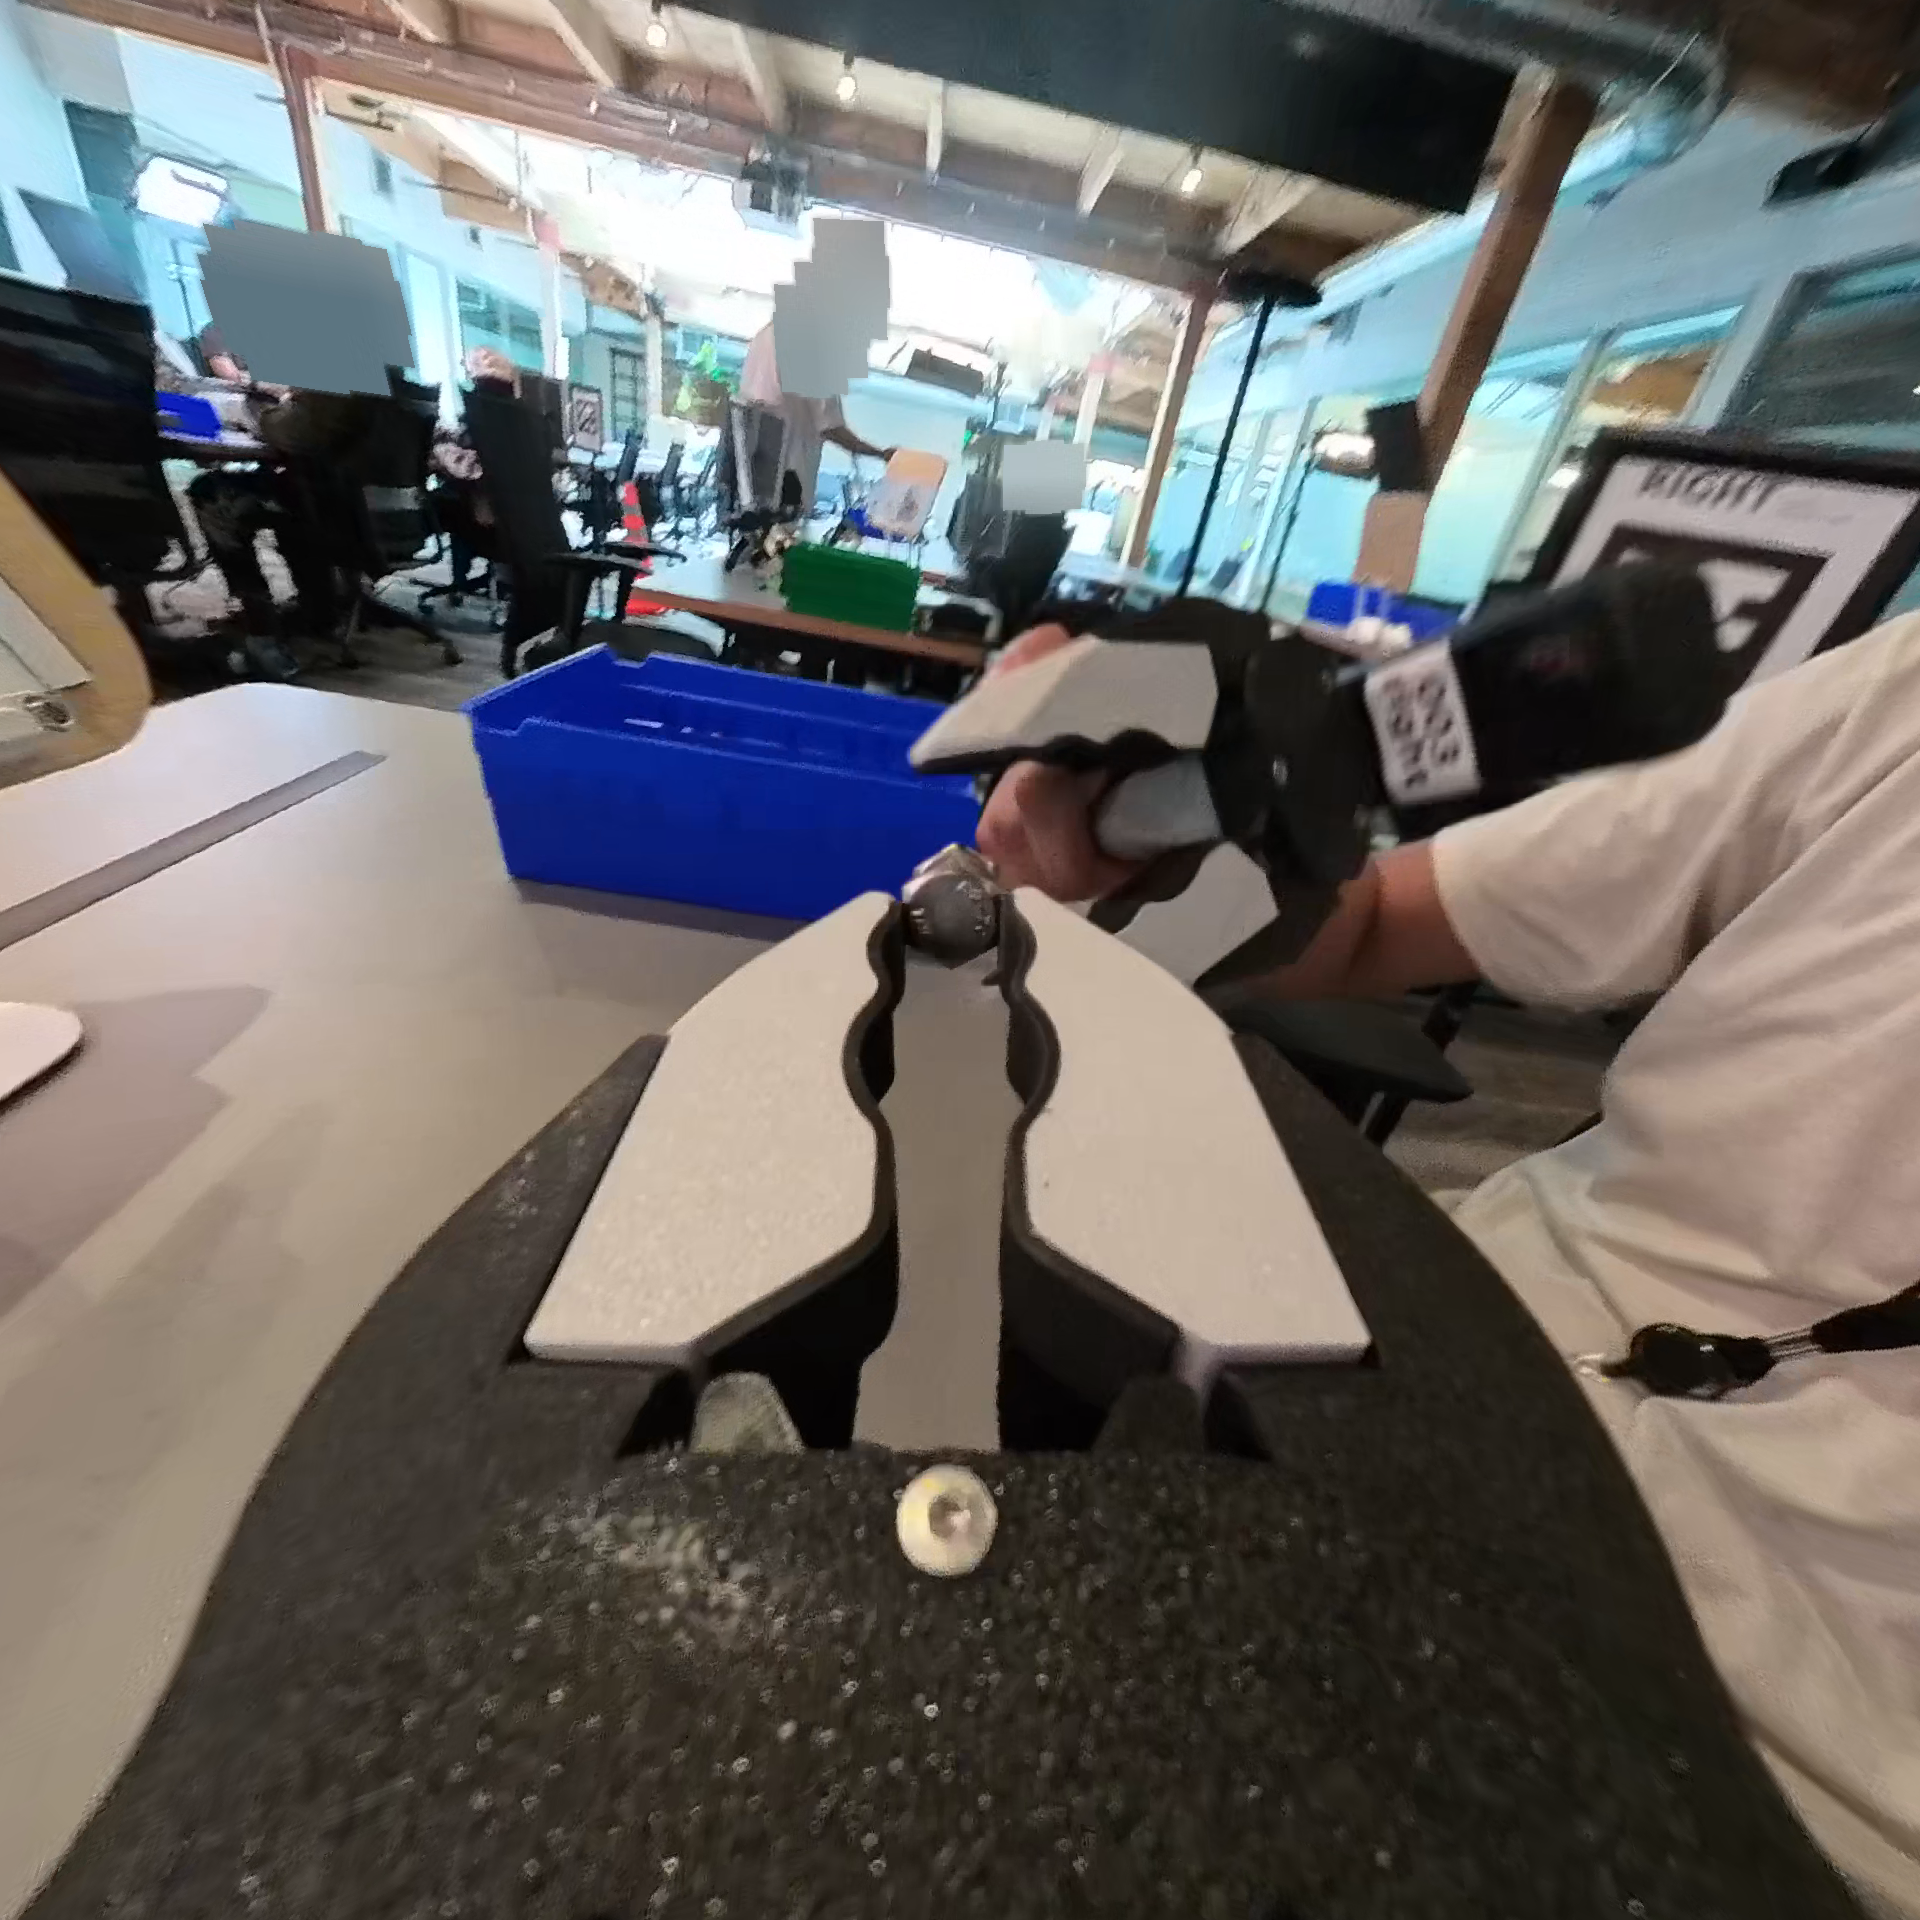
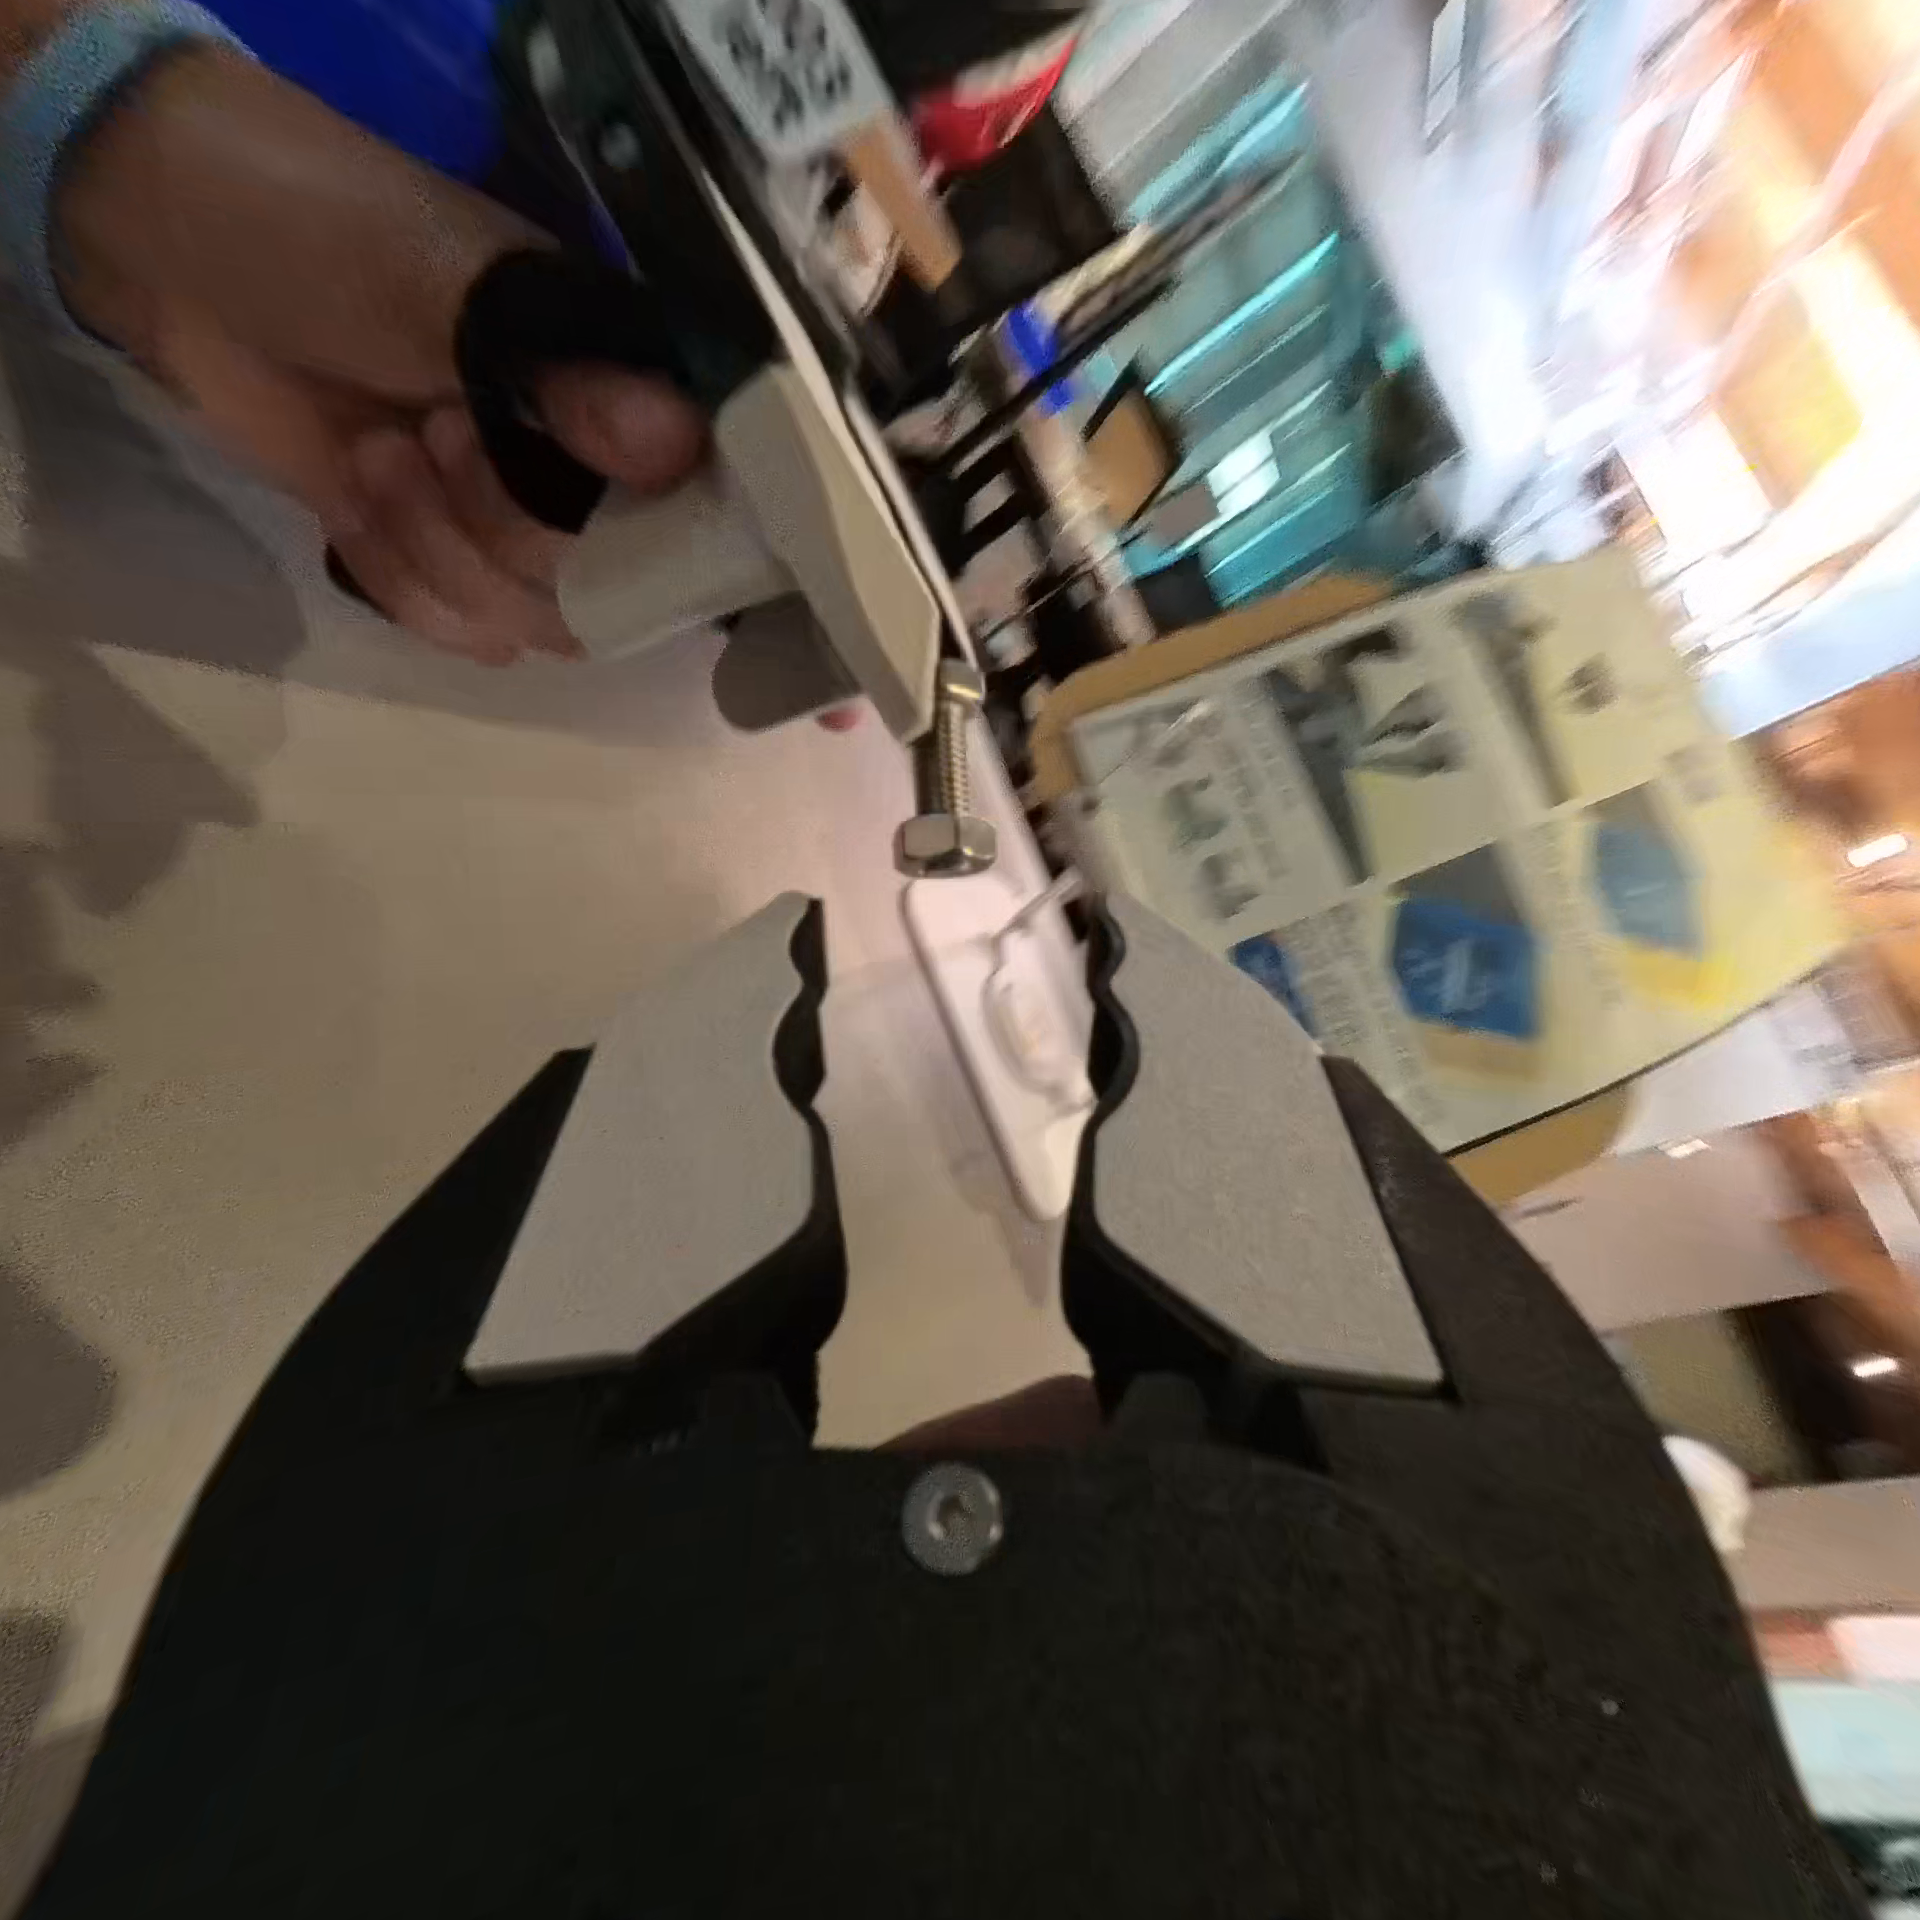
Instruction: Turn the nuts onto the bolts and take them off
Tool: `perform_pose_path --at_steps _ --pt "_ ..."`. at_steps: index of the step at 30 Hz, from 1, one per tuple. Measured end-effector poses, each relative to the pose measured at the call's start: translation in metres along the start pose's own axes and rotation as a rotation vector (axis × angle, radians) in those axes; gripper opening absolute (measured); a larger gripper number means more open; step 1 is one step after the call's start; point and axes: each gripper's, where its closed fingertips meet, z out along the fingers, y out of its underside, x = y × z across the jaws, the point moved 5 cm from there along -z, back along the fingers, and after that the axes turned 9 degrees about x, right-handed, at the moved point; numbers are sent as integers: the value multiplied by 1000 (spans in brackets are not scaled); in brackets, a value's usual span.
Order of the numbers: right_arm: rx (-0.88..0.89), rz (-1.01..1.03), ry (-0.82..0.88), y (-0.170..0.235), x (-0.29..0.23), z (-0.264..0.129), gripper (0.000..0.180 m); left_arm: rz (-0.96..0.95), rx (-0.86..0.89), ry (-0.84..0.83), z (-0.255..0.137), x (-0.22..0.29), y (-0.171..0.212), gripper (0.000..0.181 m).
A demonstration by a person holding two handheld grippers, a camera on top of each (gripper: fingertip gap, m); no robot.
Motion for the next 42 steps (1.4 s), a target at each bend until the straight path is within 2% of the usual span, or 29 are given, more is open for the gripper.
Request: perform_pose_path --at_steps 1,5,9,11,13,17,21,23,24,26,29,32,36,38,39,42 --pt "70 -40 42 -5 -1 -4 42 -23 23 23 -1 1 -2 16" --pt "280 -21 16 -19 -7 -13 37 -102 67 114 -3 7 -5 17" --pt "332 -54 0 -18 -3 -8 30 -123 64 166 -1 13 -3 16" --pt "371 -71 -28 -19 -6 -7 20 -127 54 185 1 16 -3 16" --pt "400 -1 -52 -19 -4 -6 14 -113 52 176 1 16 -3 16" --pt "458 474 -210 -16 8 -3 14 -76 70 158 1 17 -5 17" --pt "538 1241 -447 -8 17 5 12 -5 89 128 0 19 -10 16" --pt "576 1426 -513 -4 14 7 12 19 79 117 0 19 -11 16" --pt "640 1414 -489 -5 14 3 14 26 80 112 0 19 -11 16" --pt "688 1255 -347 -7 12 -4 26 17 85 114 -1 19 -12 16" --pt "573 746 -127 -3 5 -6 42 -1 88 120 -3 18 -12 17" --pt "484 302 35 -3 2 -5 40 -28 73 138 -1 19 -10 16" --pt "463 -71 69 -10 -6 -2 22 -40 42 148 3 20 -4 16" --pt "473 -138 64 -10 -7 -1 18 -48 47 151 3 19 -3 16" --pt "479 -80 32 -9 -5 0 18 -47 48 148 3 19 -3 17" --pt "545 372 -164 -7 1 2 17 -23 53 139 2 19 -4 17"
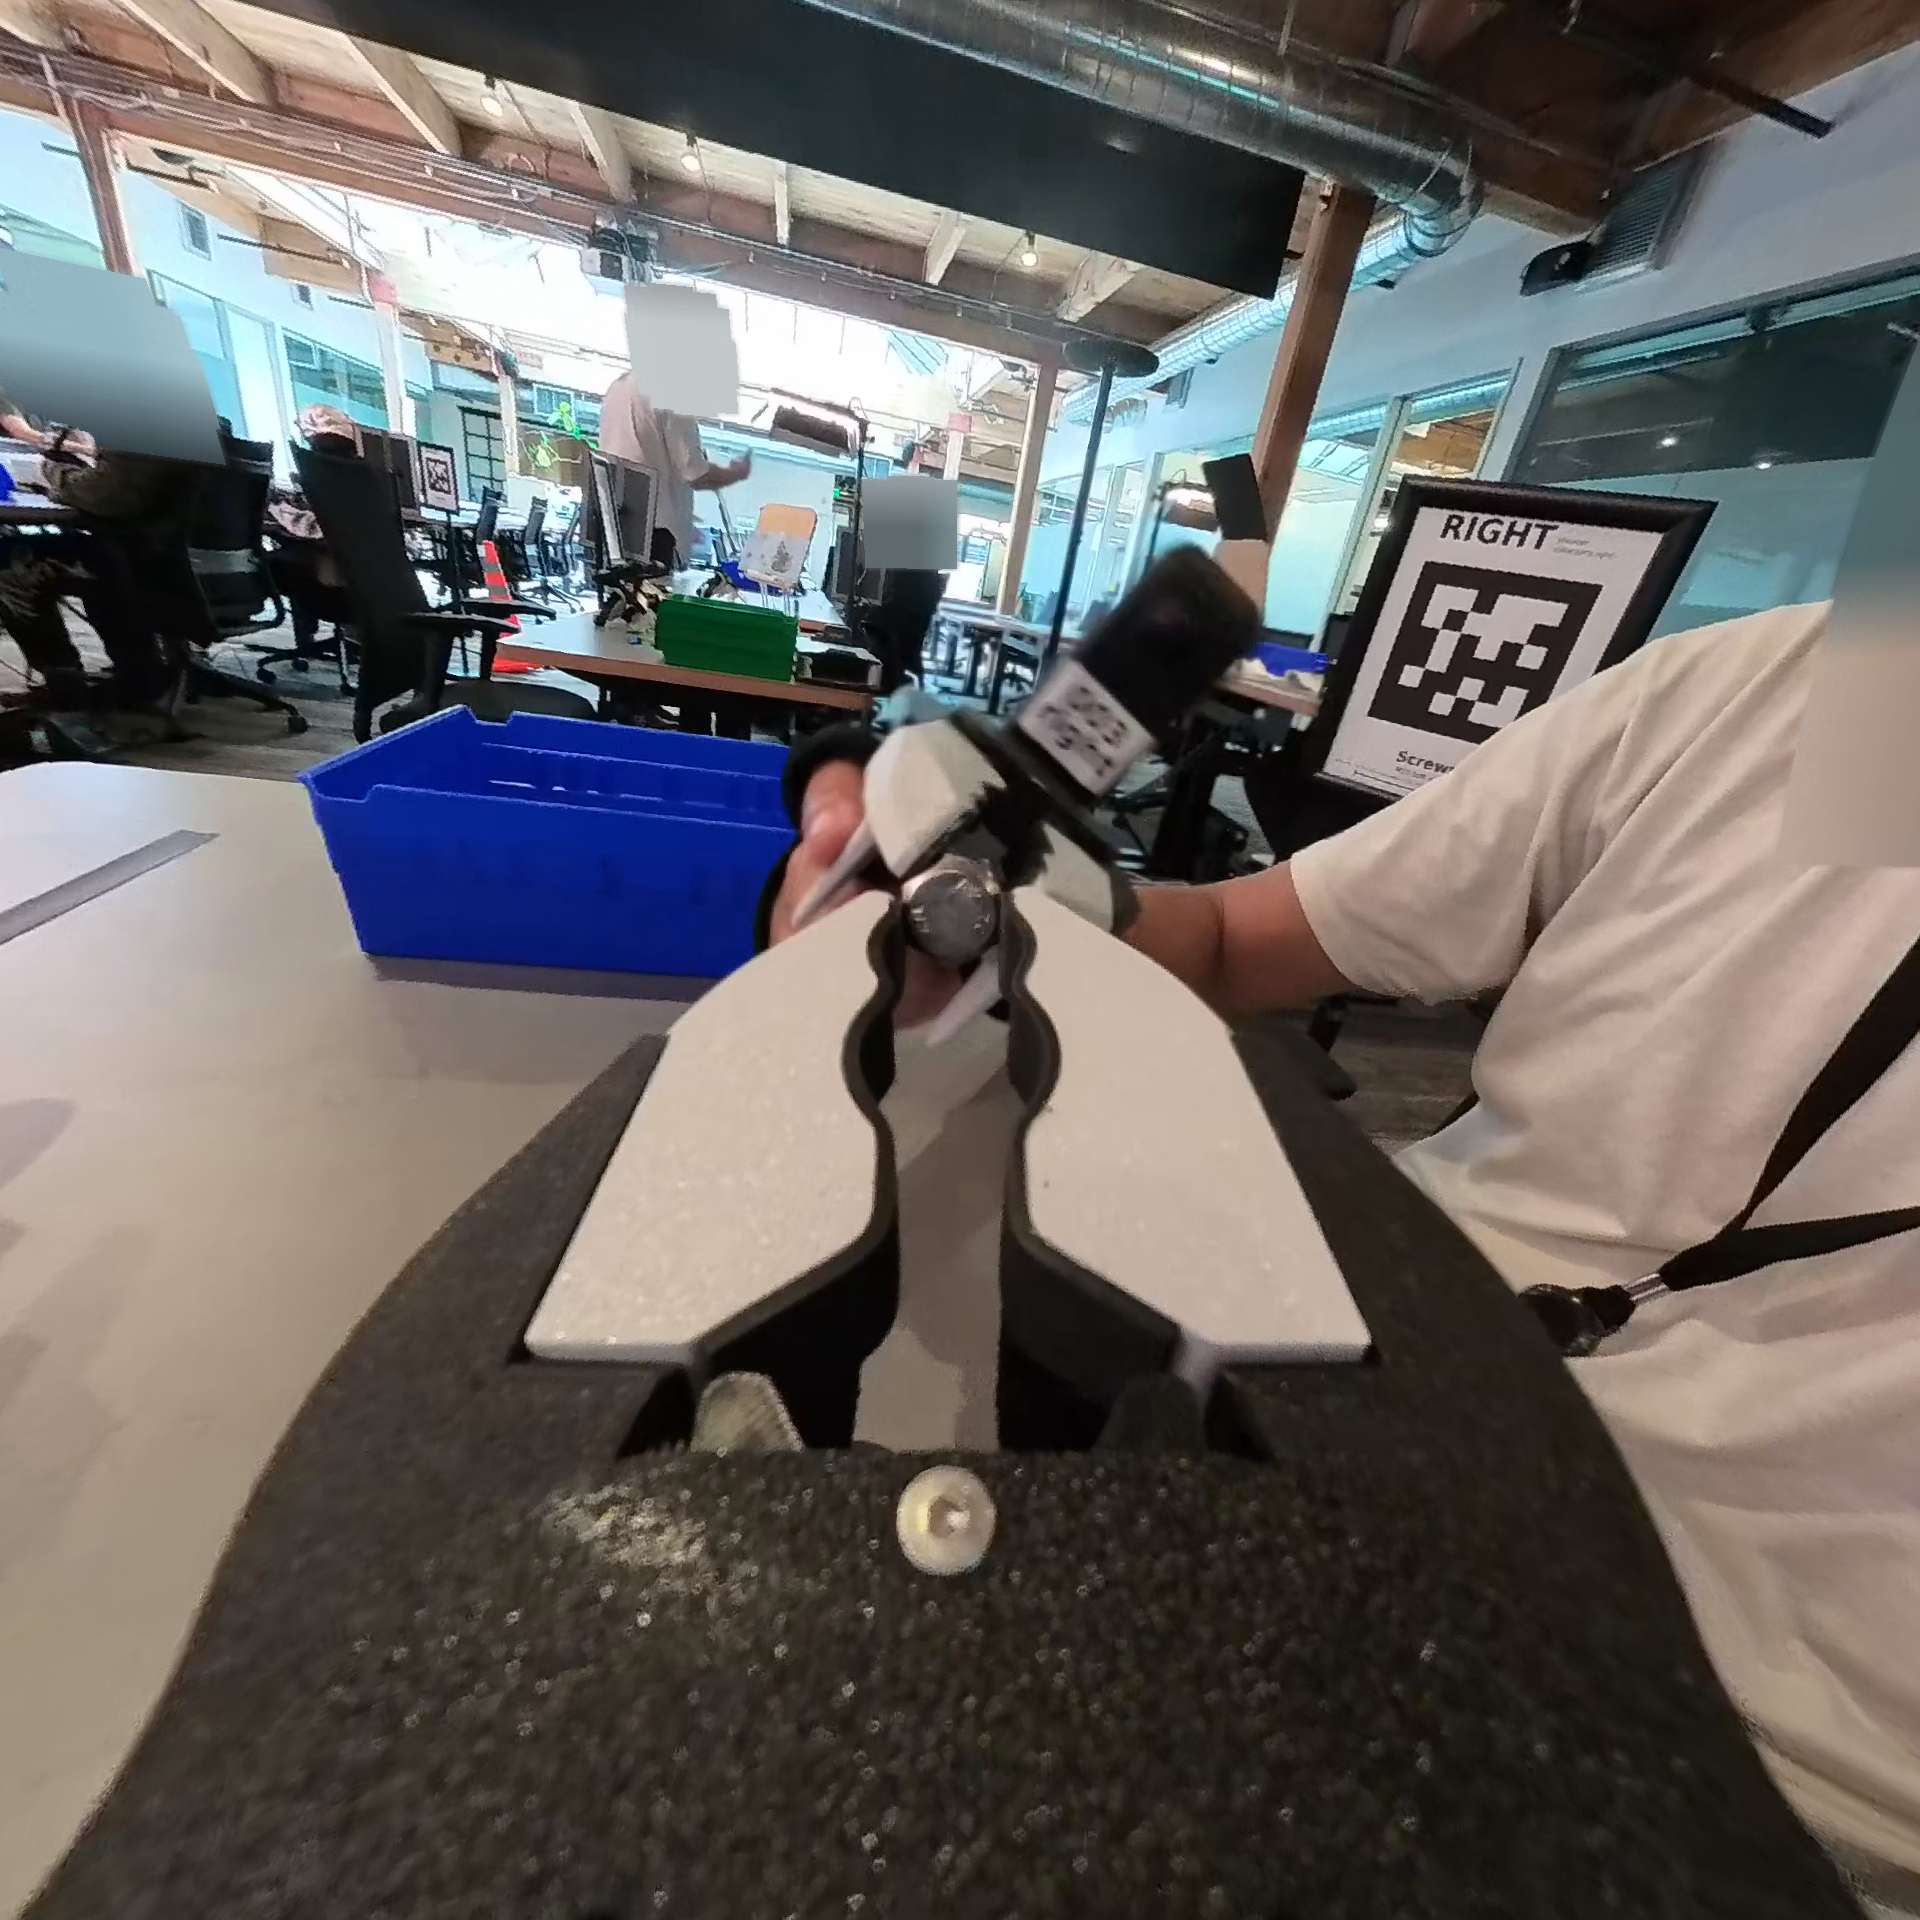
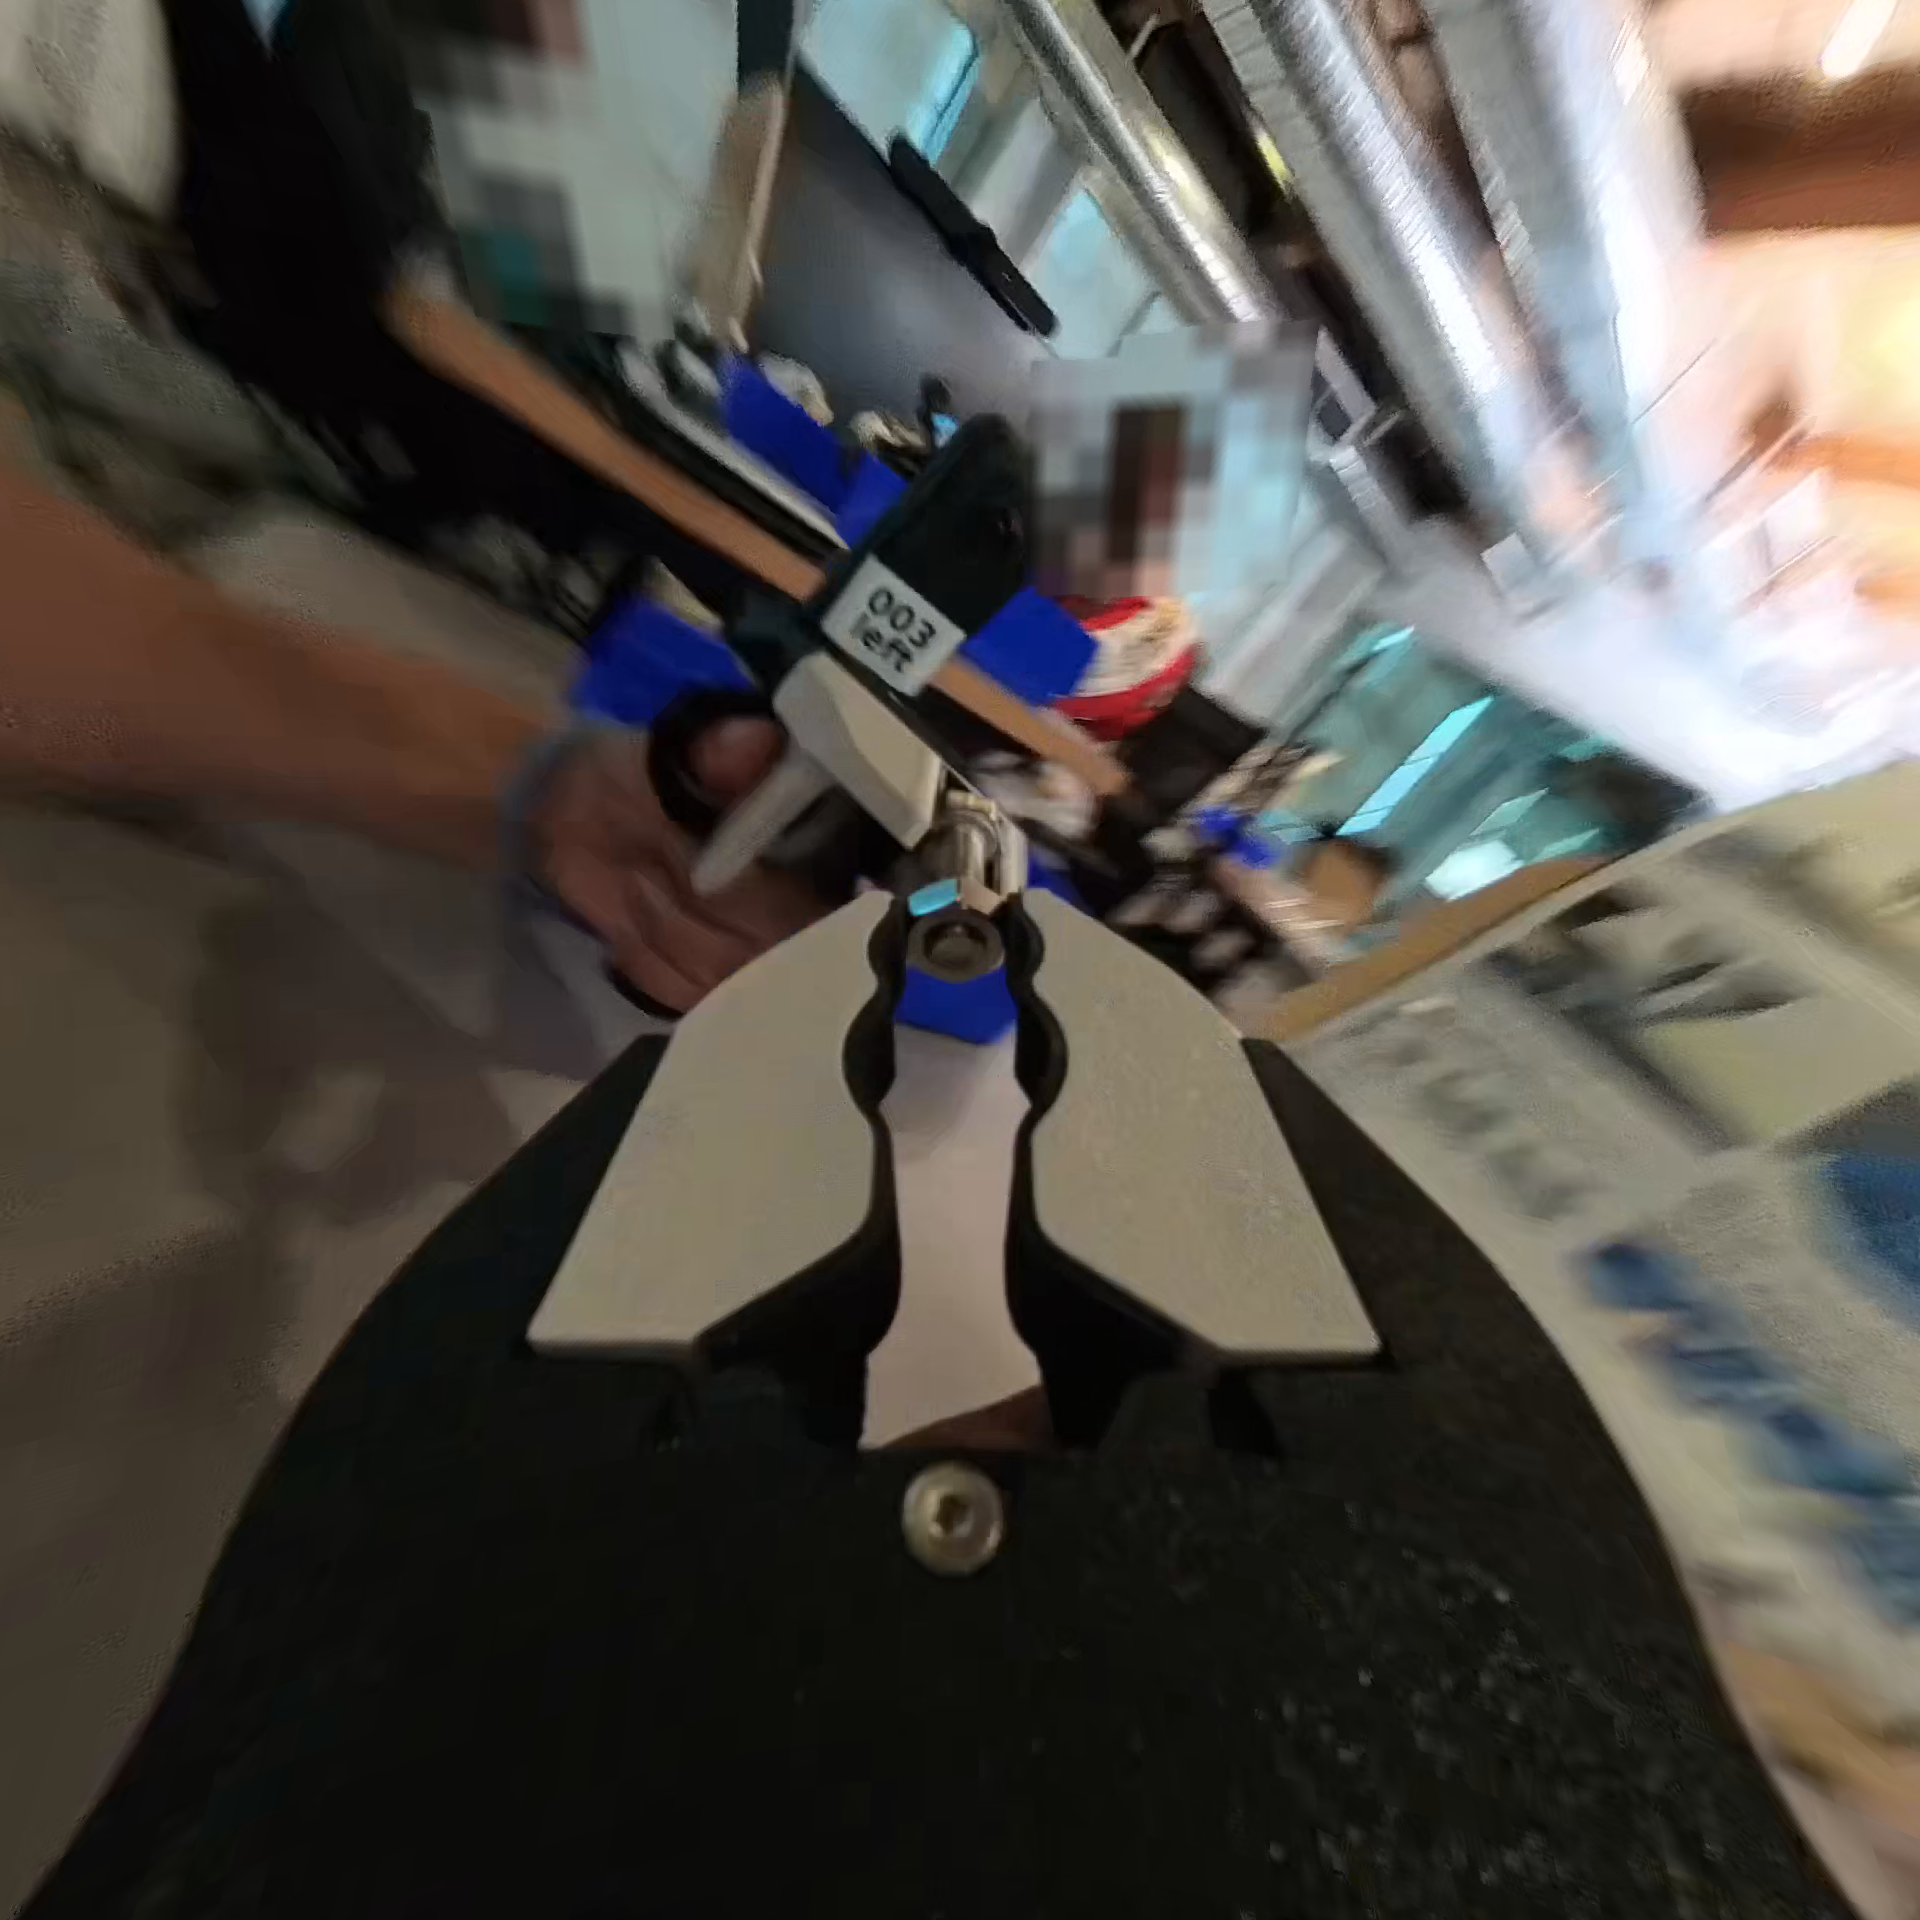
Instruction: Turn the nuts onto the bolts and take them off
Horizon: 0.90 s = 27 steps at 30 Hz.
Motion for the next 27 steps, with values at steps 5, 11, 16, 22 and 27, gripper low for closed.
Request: perform_pose_path --at_steps 5,11,16,22,27 --pt "184 1168 -218 15 13 2 18 84 -16 -58 1 -1 -1 17" --pt "200 854 -142 21 0 -10 45 78 -57 -71 3 -4 5 16" --pt "-30 -191 105 20 -6 -22 41 15 -42 -50 2 -8 9 16" --pt "-119 -665 198 29 -20 -15 29 -50 -37 -9 8 -8 18 16" --pt "-26 -374 159 17 -16 -21 17 -58 -32 26 11 -3 18 16"
